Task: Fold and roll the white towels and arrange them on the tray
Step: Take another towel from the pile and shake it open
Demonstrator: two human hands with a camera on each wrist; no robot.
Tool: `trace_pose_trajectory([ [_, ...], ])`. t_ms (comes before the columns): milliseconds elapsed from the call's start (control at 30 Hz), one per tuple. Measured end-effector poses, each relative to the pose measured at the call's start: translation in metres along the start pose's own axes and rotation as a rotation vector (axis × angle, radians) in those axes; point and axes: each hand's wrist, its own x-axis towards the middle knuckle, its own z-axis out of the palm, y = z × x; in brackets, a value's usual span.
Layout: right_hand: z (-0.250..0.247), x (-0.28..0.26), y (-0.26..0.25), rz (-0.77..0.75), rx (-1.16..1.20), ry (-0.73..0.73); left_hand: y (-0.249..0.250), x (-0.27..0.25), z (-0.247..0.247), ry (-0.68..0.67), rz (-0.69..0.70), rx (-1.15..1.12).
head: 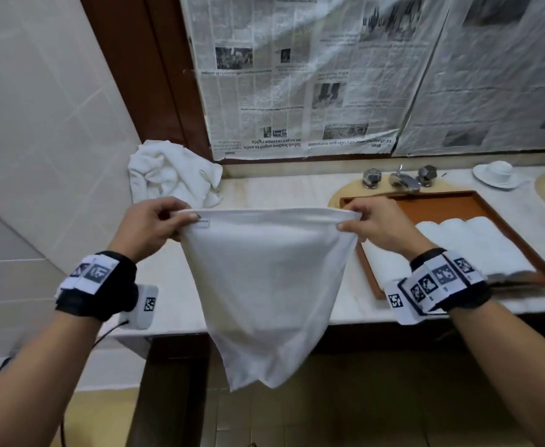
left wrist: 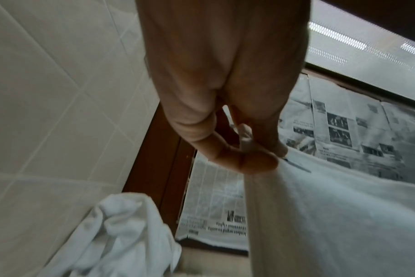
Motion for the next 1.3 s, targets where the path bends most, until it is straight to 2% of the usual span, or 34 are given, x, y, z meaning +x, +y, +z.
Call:
trace_pose_trajectory([
  [133, -0.041, 0.033, -0.03, -0.072, -0.007, 0.066, 0.043, 0.033, -0.031, 0.011, 0.088, -0.025],
  [267, -0.074, 0.062, -0.068, -0.078, 0.015, 0.104, 0.084, 0.063, -0.051, 0.03, 0.126, -0.02],
  [533, -0.113, 0.074, -0.105, -0.124, 0.117, 0.08, 0.113, 0.087, -0.078, 0.105, 0.189, 0.037],
  [633, -0.118, 0.071, -0.101, -0.143, 0.14, 0.048, 0.113, 0.081, -0.081, 0.111, 0.192, -0.001],
  [867, -0.118, 0.072, -0.094, -0.131, 0.257, 0.086, 0.105, 0.08, -0.077, 0.174, 0.206, 0.019],
  [1200, -0.079, 0.091, -0.067, -0.07, 0.226, 0.128, 0.069, 0.1, -0.057, 0.157, 0.2, 0.17],
  [1300, -0.066, 0.103, -0.062, -0.059, 0.188, 0.156, 0.056, 0.113, -0.054, 0.166, 0.168, 0.148],
])
